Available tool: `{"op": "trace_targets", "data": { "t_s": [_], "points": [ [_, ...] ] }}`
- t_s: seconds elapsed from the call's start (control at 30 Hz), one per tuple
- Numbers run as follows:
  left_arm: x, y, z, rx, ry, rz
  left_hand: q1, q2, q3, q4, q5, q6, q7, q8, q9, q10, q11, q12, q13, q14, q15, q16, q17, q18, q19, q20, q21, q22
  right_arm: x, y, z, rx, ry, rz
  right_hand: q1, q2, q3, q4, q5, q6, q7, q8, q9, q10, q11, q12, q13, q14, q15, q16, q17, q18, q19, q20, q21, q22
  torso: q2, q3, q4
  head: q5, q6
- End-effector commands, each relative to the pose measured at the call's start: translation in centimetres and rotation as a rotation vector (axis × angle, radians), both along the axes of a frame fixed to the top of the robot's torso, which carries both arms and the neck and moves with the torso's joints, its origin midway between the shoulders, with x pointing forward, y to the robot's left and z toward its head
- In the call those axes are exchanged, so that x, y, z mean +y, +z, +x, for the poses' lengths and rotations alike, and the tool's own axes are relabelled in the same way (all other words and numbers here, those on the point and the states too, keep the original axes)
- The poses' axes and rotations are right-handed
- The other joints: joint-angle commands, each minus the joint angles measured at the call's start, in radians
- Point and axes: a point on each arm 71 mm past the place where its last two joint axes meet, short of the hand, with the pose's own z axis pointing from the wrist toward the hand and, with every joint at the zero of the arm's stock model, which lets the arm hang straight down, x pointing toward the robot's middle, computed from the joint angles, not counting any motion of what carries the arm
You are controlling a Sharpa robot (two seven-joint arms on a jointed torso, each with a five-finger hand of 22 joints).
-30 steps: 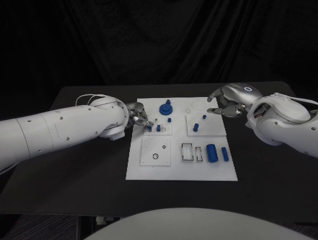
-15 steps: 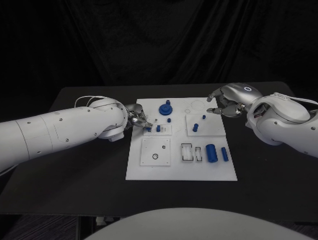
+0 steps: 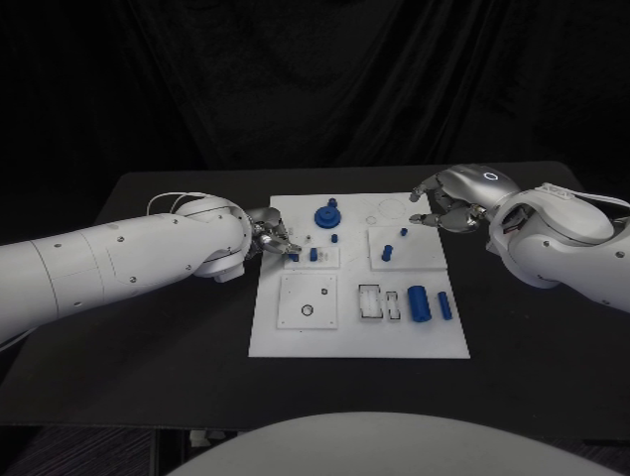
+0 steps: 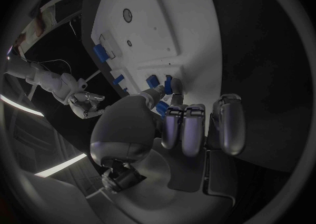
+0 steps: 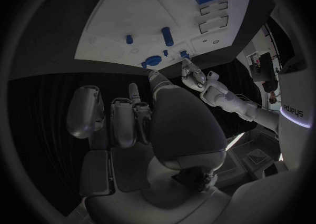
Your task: Assemble the parts on the task board
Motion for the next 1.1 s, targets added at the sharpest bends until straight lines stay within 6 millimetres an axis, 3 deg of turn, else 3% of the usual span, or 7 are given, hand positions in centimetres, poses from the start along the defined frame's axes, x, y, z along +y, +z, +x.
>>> {"op": "trace_targets", "data": {
  "t_s": [0.03,0.33,0.77,0.97,1.1],
  "points": [
    [-0.26,-0.05,-0.05,-0.005,-0.009,-0.023,-0.016,-0.002,-0.005,0.012,-0.012,0.006,0.000,0.005,0.002,0.104,-0.005,0.004,0.263,0.104,-0.007,0.002,0.263,-0.001,0.006,0.001,0.001,0.145,-0.06,-0.13,-0.03,0.005,-0.010,-0.005,-0.004,0.006,-0.001,-0.004,0.006,0.008,0.000,-0.006,-0.001,-0.001,0.004,-0.005,0.175,0.055,0.008,-0.006,0.131,0.016,-0.006,-0.001,-0.004,0.158,0.000,-0.0002,-0.0007,0.001,0.000],
    [-0.39,-0.35,-0.18,0.015,-0.017,-0.012,-0.028,-0.004,-0.018,0.027,-0.025,0.000,0.002,0.001,0.003,0.104,-0.003,0.004,0.263,0.104,-0.006,0.002,0.263,0.000,0.004,0.002,-0.002,0.144,-0.10,-0.16,-0.02,0.007,-0.011,-0.007,-0.004,0.006,-0.001,-0.004,0.006,0.008,0.000,-0.006,-0.001,-0.001,0.004,-0.005,0.175,0.055,0.008,-0.006,0.131,0.016,-0.006,-0.001,-0.004,0.158,0.000,0.0002,0.0006,-0.005,0.000],
    [-0.24,-0.63,-0.11,0.030,-0.014,0.001,-0.038,-0.009,-0.038,0.041,-0.038,-0.004,0.005,-0.005,0.002,0.104,-0.001,0.004,0.263,0.104,-0.004,0.002,0.263,0.000,0.002,0.004,-0.004,0.144,-0.09,-0.21,0.00,0.010,-0.010,-0.009,-0.005,0.006,-0.002,-0.004,0.007,0.009,-0.001,-0.007,-0.002,-0.002,0.004,-0.006,0.174,0.055,0.008,-0.006,0.131,0.016,-0.006,-0.001,-0.004,0.158,0.000,-0.0001,-0.0010,-0.002,0.000],
    [-0.12,-0.72,-0.16,0.035,-0.013,0.004,-0.056,-0.009,-0.063,0.066,-0.046,-0.002,0.007,-0.009,0.000,0.104,0.001,0.004,0.263,0.104,-0.002,0.002,0.263,0.001,0.002,0.006,-0.006,0.145,-0.13,-0.22,0.00,0.011,-0.011,-0.010,-0.005,0.006,-0.002,-0.004,0.007,0.009,-0.001,-0.007,-0.002,-0.002,0.004,-0.006,0.174,0.055,0.008,-0.006,0.131,0.016,-0.006,-0.001,-0.004,0.158,-0.001,0.0004,0.0003,-0.004,0.000],
    [-0.14,-0.77,-0.24,0.038,-0.015,0.004,-0.082,-0.009,-0.102,0.101,-0.052,0.003,0.009,-0.013,-0.002,0.104,0.003,0.004,0.263,0.104,0.000,0.002,0.263,0.000,0.003,0.008,-0.006,0.148,-0.15,-0.24,-0.01,0.012,-0.011,-0.010,-0.005,0.006,-0.002,-0.004,0.007,0.009,-0.001,-0.007,-0.002,-0.002,0.004,-0.006,0.174,0.055,0.008,-0.006,0.131,0.016,-0.006,-0.001,-0.004,0.158,0.000,0.0002,0.0004,-0.003,0.000]
  ]
}}
